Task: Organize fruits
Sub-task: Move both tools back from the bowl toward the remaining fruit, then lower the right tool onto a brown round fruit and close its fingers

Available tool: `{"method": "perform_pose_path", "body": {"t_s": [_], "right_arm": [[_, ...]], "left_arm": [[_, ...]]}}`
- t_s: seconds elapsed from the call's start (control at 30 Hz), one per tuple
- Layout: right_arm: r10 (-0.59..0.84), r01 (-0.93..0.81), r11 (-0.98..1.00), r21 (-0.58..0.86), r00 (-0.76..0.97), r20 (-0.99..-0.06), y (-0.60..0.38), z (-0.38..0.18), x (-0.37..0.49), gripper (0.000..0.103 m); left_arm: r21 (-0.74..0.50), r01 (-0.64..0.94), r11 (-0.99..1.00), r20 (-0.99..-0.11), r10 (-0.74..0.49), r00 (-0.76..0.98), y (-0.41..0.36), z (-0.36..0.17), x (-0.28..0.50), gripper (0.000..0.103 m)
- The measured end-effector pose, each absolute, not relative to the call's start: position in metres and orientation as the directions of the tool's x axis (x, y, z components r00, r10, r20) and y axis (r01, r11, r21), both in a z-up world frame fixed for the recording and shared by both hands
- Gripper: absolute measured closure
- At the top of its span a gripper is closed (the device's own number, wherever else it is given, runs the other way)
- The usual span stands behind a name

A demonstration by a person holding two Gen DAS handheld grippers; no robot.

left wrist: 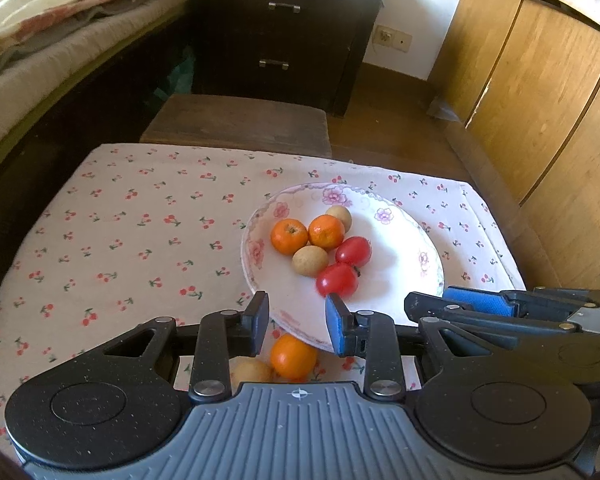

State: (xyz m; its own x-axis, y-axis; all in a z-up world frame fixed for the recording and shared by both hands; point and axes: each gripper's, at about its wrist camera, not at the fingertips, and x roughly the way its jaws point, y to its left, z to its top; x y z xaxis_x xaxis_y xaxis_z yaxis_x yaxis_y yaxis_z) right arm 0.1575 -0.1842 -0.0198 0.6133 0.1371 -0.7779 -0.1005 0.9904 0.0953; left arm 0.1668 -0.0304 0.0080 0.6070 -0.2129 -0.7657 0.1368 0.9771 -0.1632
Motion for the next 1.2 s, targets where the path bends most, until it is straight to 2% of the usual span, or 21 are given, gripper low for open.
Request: {"method": "perform_pose_path", "body": {"t_s": [0.7, 0.9, 1.07, 1.2], "right_arm": [[0.198, -0.145, 0.98, 0.139, 0.571, -0.797, -0.158, -0.023, 0.125, 0.073], [0.224, -0.154, 0.974, 0.166, 0.537, -0.813, -0.155, -0.031, 0.121, 0.073], [0.232, -0.171, 0.971, 0.166, 0.509, -0.829, -0.148, -0.038, 0.119, 0.073], [0.252, -0.196, 0.965, 0.176, 0.487, -0.837, -0.14, -0.043, 0.118, 0.072]], "left_arm": [[-0.13, 0.153, 0.98, -0.781, -0.196, 0.593, -0.004, 0.009, 0.132, 0.065], [-0.182, 0.135, 0.974, -0.795, -0.226, 0.563, 0.011, 0.003, 0.129, 0.06], [-0.174, 0.134, 0.976, -0.795, -0.22, 0.565, 0.019, 0.002, 0.129, 0.051], [-0.19, 0.131, 0.973, -0.794, -0.231, 0.563, 0.023, 0.002, 0.13, 0.05]]}}
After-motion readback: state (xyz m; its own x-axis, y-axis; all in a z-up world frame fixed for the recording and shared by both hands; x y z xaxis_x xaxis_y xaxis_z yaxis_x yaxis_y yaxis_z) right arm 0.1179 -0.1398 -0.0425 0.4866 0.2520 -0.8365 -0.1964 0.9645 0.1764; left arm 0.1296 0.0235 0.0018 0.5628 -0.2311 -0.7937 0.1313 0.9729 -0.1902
